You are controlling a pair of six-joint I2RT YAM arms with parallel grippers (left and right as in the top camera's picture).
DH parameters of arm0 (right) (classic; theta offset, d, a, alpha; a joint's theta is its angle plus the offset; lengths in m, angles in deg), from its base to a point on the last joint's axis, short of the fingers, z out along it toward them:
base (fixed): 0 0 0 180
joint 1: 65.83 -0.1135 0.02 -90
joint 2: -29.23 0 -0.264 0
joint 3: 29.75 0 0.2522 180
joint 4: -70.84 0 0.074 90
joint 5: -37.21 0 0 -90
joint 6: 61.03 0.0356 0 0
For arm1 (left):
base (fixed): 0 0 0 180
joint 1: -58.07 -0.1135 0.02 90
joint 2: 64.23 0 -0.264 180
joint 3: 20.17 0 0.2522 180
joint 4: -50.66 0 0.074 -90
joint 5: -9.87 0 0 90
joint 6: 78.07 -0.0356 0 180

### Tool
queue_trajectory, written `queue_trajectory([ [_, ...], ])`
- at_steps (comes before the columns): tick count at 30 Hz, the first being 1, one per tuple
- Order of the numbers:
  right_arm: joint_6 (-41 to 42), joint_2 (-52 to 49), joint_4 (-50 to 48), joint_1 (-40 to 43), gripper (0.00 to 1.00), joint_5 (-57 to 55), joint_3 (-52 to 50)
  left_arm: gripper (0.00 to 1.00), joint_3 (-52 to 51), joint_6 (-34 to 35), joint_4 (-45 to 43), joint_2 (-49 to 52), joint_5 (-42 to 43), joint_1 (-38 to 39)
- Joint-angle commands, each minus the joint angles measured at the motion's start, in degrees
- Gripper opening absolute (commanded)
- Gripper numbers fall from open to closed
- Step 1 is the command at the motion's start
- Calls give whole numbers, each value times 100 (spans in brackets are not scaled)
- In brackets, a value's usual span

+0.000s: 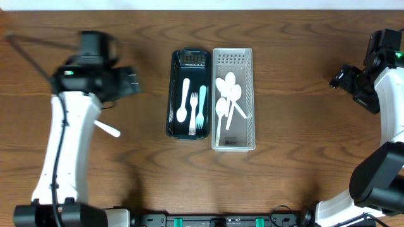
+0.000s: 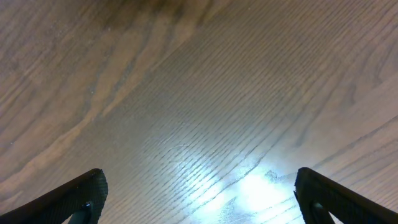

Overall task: Pack container
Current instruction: 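Grasp the remaining white fork with the left gripper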

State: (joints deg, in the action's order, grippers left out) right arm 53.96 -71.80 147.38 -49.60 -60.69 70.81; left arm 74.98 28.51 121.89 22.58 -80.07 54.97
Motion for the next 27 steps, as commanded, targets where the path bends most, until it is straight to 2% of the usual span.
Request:
queue_trajectory([
  [1,-22,-24,0,24,99,-22,-4,76,-367,1054,129,238,79,-763],
  [4,-22,-24,0,24,99,-22,-4,76,-643,2197,138,431,81,-1364],
  [6,-22,-24,0,24,99,-22,-4,76,-758,2485,48,549,81,-1578],
  [15,-22,-24,0,24,99,-22,-4,76,-922,2514,-444,1412,81,-1735],
  [17,-22,-24,0,24,99,-22,-4,72,-922,2538,-516,1593,81,-1735],
  [18,-22,-24,0,24,99,-24,-4,66,-922,2575,-538,1679,81,-1735],
  [21,-22,-24,0,24,99,-22,-2,58,-922,2736,-629,1882,81,-1735],
  [27,-22,-24,0,24,99,-22,-4,57,-922,2745,-835,2223,81,-1735],
])
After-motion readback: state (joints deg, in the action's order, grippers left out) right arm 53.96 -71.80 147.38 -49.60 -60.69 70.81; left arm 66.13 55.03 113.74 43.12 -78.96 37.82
